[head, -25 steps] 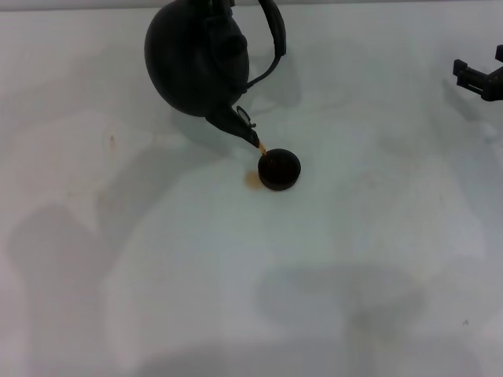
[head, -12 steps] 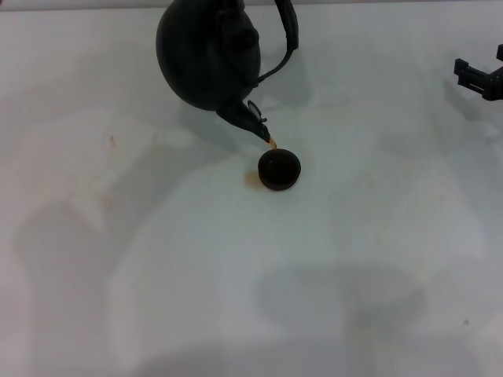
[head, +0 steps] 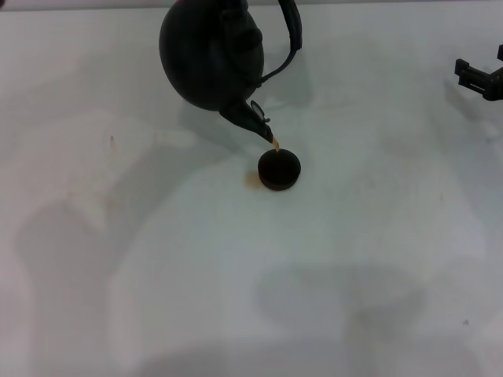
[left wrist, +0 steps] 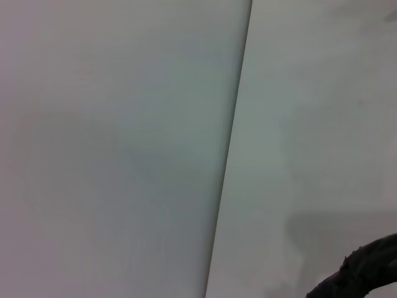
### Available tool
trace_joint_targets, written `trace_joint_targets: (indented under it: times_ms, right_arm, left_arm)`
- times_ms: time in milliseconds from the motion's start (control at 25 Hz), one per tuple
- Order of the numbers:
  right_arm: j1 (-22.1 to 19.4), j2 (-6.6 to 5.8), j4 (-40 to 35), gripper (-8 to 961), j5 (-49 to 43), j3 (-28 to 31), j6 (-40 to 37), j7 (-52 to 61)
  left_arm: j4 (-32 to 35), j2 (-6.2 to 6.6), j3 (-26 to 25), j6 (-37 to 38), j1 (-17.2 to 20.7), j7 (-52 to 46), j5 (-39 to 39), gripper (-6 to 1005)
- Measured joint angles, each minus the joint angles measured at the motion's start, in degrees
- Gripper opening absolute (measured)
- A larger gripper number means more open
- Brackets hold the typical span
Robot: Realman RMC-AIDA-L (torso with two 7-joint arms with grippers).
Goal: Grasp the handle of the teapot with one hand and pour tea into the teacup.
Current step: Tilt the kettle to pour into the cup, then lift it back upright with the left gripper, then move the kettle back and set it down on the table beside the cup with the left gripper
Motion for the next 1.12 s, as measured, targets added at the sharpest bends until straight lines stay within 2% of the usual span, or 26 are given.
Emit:
trace_joint_targets:
  times_ms: [240,440,560,800,1080,1120]
  right_arm:
    - [0.0,0.00,0.0,845,0.0,0.1,-0.5,0.0]
    - [-0.1,-0.18,0.0,845,-0.1,0.1,-1.0,-0.1]
    - [-0.6,-0.34,-0.4,845,-0.4,0.1,-1.1,-0.2]
    - [-1.1,-1.16,-0.7,845,-0.5,0.1,-1.2,0.1]
    - [-1.1,-1.33,-0.8,845,-0.6,-0.2,-1.3,0.1]
    - [-1.0,-1.36,-0.8,845,-0.7,-0.4,-1.3,0.1]
  left_arm:
    - [1.7,-0.19,-0.5,-1.4,2.1,-0.3,0.0,116]
    - [7.6,-0.68,-3.7,-2.1,7.4,-1.2,-0.1,115]
    - [13.0,-0.95,-5.4,-2.8,12.9,-2.6,-0.1,114]
    - [21.0,-1.02,-5.5,-5.0,23.6,-6.7,-0.3,112]
    - [26.6,-1.16,-5.5,-10.5,34.7,-10.7,-0.7,110]
    - [27.3,-1.16,-5.8,-11.9,37.1,-11.4,-1.1,110]
